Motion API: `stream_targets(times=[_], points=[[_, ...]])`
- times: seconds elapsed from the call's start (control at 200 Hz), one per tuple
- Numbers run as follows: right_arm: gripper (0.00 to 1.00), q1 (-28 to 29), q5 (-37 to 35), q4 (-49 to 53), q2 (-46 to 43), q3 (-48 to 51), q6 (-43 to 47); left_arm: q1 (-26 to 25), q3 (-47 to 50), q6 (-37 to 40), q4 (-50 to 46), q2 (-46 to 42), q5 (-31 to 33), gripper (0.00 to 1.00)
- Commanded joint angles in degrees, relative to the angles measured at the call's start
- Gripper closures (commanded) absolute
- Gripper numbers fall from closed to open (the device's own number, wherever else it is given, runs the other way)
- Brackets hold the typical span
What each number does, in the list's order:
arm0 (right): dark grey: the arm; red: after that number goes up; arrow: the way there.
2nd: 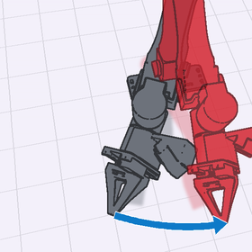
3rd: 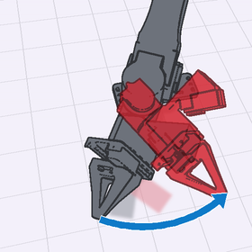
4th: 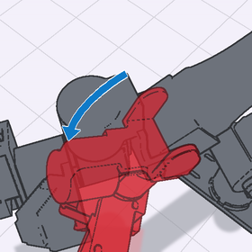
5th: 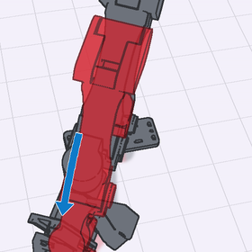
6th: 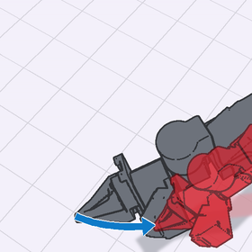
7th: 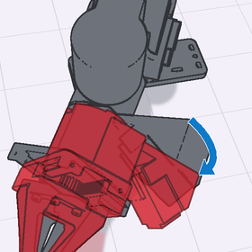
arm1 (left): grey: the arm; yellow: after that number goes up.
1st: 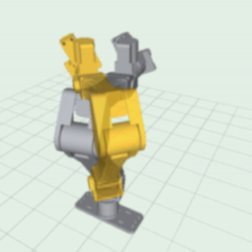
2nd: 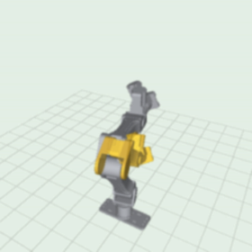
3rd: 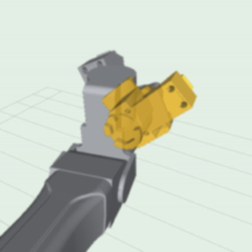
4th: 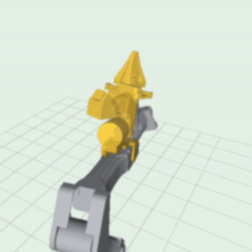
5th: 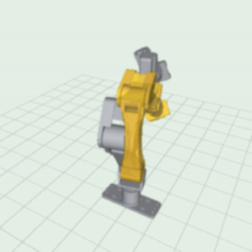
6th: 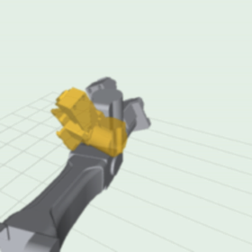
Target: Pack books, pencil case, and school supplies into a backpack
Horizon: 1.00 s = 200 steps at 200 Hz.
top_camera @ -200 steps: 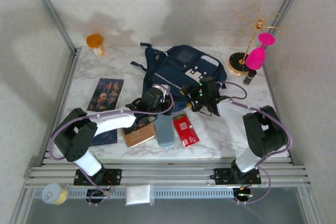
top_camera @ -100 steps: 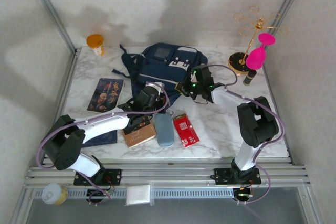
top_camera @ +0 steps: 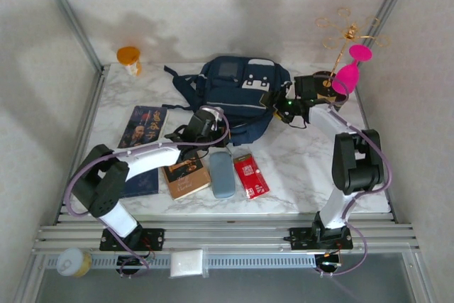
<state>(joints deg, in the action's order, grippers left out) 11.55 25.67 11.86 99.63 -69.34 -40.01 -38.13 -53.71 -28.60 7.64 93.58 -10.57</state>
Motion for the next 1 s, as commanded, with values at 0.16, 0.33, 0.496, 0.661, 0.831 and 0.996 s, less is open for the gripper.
stream_targets(times=[0.16, 0.33, 0.496, 0.661, 0.831, 0.996], points=[[0.01, 4.25, -1.03, -1.72, -16.65, 15.93, -10.88, -1.37, -3.45, -1.55, 3.05, 1.36, -1.63, 1.00], [0.01, 12.66, -0.08, -14.56, -15.20, 20.12, -28.31, -2.50, -4.47, -0.76, 2.78, 2.37, -2.22, 1.00], [0.02, 15.89, -8.18, -21.01, -10.46, 19.15, -39.35, -4.03, -5.37, -0.15, 2.51, 2.51, -1.64, 1.00], [0.22, 17.58, -14.47, -23.17, -4.98, 16.49, -42.78, -4.50, -4.84, -0.23, 2.64, 1.84, -0.99, 1.00], [0.70, 17.72, -17.26, -23.59, -3.53, 15.29, -35.54, -4.54, -4.04, 0.27, 2.65, 0.53, 0.25, 1.00], [0.95, 16.53, -15.58, -18.34, -5.28, 13.25, -24.51, -3.98, -3.75, 1.60, -1.05, -1.46, 3.93, 1.00]])
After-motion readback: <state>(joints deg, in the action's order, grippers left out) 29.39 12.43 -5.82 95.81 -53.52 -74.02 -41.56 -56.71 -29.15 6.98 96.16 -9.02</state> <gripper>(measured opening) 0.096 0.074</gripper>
